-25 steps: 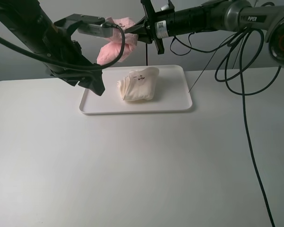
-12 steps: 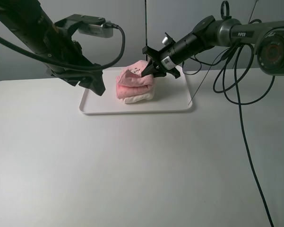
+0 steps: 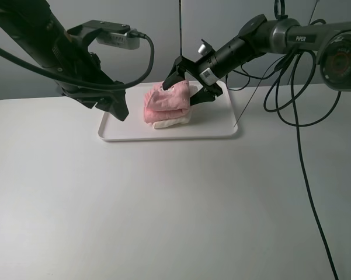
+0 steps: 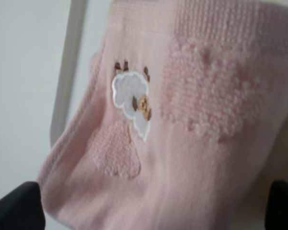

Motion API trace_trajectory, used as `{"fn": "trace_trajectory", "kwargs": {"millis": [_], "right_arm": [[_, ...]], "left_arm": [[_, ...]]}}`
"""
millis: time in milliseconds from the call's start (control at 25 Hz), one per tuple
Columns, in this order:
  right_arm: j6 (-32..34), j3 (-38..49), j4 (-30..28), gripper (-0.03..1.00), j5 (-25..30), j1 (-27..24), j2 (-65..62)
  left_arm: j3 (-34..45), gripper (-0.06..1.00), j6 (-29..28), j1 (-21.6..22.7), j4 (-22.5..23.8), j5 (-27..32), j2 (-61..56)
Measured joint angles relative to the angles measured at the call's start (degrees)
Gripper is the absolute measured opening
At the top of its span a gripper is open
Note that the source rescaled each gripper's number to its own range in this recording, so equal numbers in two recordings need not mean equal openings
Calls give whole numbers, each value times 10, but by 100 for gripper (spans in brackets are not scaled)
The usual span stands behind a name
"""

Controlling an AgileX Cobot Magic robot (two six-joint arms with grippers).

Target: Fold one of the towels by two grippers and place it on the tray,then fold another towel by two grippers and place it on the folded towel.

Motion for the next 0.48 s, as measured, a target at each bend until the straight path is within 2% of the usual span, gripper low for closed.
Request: {"fn": "trace_trajectory", "kwargs": {"millis": [120, 280, 320, 480], "right_arm": [[14, 0, -79, 100, -2, 0, -54], [45, 0, -267, 100, 1, 1, -147], [53, 0, -297, 100, 3, 0, -166], [68, 2, -356, 100, 14, -9, -248]], "left_arm": [[0, 100, -1, 0, 0, 6, -5], [0, 100, -3, 0, 5, 8, -38], [0, 100, -3, 0, 8, 8, -49], [0, 100, -5, 5, 17, 23, -97]]}}
